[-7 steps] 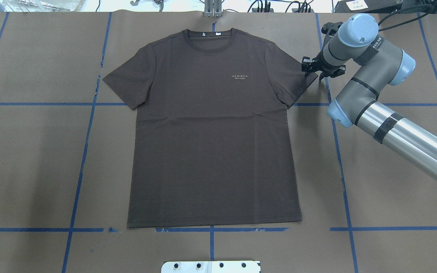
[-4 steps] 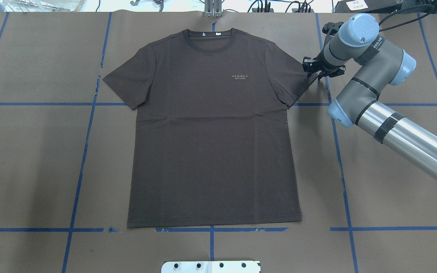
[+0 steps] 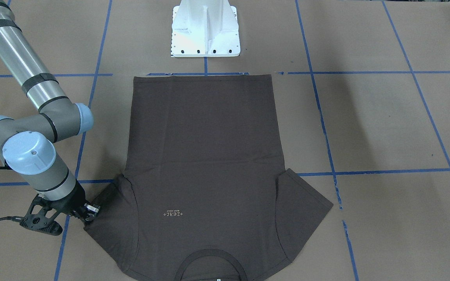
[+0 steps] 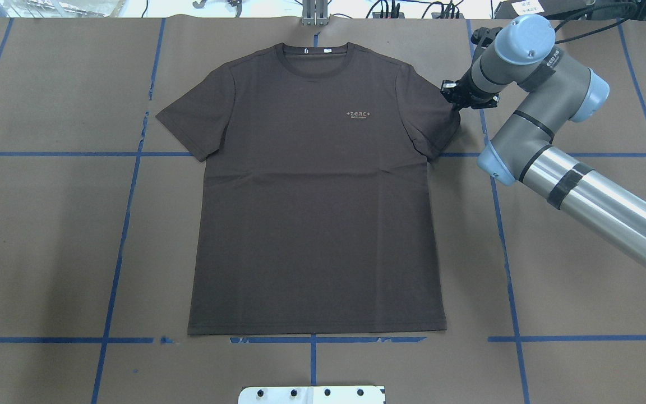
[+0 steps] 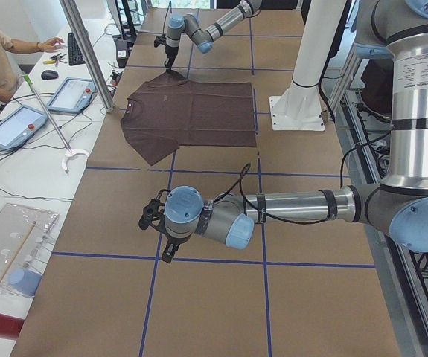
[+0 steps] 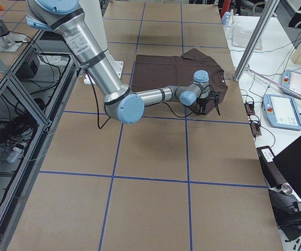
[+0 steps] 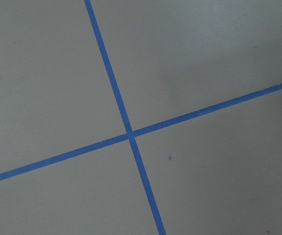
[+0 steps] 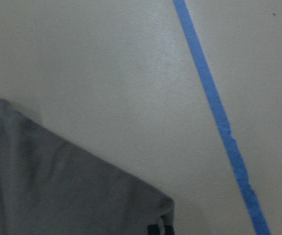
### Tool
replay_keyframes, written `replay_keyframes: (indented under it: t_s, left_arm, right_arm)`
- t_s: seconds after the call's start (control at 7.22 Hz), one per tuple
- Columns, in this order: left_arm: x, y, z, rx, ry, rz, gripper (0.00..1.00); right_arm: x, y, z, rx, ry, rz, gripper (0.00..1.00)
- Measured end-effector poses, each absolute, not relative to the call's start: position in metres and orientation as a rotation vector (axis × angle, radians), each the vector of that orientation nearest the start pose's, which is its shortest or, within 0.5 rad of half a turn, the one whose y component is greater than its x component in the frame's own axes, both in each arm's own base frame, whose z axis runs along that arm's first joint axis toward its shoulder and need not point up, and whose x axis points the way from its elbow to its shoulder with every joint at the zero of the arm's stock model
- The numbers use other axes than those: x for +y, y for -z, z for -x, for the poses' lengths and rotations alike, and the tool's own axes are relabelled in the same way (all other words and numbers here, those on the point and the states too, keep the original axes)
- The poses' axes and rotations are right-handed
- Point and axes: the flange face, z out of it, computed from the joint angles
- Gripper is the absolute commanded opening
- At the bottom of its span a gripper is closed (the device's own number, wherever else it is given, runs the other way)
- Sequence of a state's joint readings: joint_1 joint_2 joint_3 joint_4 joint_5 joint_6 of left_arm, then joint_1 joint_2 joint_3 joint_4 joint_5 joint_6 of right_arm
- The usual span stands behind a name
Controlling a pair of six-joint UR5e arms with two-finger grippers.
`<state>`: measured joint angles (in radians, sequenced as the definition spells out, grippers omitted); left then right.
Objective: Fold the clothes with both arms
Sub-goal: 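Grasp the sleeve with the right gripper and fold it onto the shirt body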
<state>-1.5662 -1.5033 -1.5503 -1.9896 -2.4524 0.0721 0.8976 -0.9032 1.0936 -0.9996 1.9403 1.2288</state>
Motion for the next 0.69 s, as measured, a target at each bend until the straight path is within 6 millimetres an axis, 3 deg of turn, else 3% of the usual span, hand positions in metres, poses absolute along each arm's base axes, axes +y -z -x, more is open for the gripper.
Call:
replay_keyframes:
  t_s: [0.28, 0.55, 0.69]
  left_arm:
    - [-0.477, -0.646, 0.054, 0.863, -0.219, -0.343, 1.0]
    - [-0.478, -0.641, 0.054, 0.863, -0.222, -0.352, 1.0]
    - [-0.478, -0.637, 0.054, 0.862, -0.225, -0.358, 1.0]
  right_arm:
    - [-0.664, -0.364, 0.459, -0.885, -0.428, -0.134, 0.0]
    - [-0.66, -0.325, 0.502, -0.901, -0.483, -0.139, 0.0]
    - [-0.66, -0.314, 0.515, -0.901, -0.498, -0.14, 0.81]
